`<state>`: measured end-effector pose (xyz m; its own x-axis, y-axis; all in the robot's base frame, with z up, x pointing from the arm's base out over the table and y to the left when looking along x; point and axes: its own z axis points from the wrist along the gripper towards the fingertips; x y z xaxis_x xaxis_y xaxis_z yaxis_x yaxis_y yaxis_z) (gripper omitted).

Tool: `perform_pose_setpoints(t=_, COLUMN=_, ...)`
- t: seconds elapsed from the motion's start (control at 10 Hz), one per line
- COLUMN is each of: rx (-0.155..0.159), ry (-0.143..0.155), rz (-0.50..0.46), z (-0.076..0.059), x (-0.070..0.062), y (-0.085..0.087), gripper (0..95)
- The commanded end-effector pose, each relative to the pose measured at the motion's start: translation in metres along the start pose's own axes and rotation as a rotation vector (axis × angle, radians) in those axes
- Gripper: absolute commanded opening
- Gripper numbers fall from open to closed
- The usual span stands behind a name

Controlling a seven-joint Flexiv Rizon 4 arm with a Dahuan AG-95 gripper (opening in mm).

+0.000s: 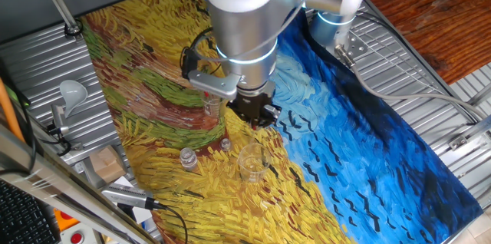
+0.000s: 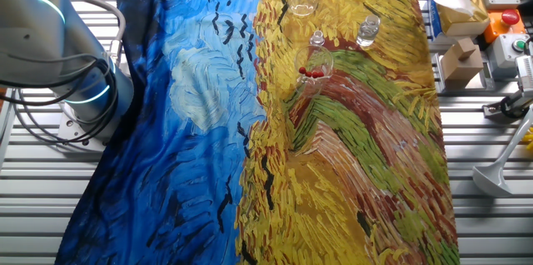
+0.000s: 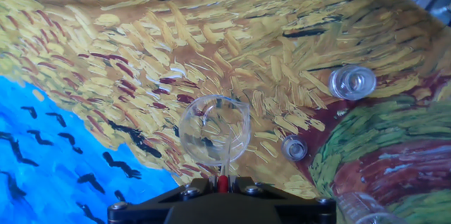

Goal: Transfer liquid using a dropper

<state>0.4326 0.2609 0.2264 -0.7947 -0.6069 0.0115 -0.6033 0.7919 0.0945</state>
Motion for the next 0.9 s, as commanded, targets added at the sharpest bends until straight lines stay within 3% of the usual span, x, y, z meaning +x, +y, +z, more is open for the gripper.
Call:
perform_pose_setpoints(t=0.1, rx=0.007, ry=0.003, rz=0.011, z=0.009, x=-0.007, y=0.008, gripper=0.0)
perform_pose_setpoints(t=0.9, rx=0.012, ry=-0.024, rz=0.018, z=0.04, x=-0.009, y=0.011, gripper=0.0)
